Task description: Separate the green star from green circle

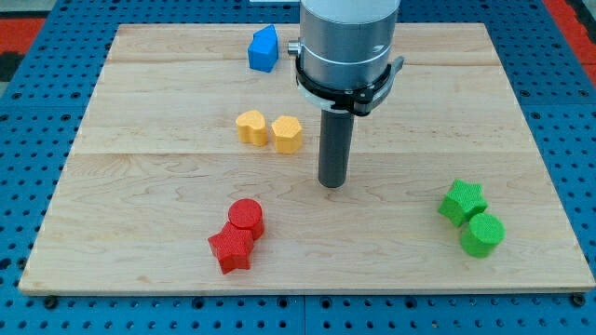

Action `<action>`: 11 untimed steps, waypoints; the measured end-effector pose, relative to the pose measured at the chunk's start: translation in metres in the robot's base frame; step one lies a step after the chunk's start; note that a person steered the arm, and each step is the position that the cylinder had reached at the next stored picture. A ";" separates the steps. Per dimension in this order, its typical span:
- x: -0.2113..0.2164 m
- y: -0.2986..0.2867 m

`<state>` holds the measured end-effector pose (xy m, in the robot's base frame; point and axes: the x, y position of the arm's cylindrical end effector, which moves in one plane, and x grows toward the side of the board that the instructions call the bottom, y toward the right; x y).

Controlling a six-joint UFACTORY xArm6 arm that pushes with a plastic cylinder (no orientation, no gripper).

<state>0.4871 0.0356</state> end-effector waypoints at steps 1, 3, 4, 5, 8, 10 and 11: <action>0.001 0.000; -0.029 0.045; -0.054 0.097; -0.049 0.167; 0.042 0.247; 0.054 0.239; 0.055 0.229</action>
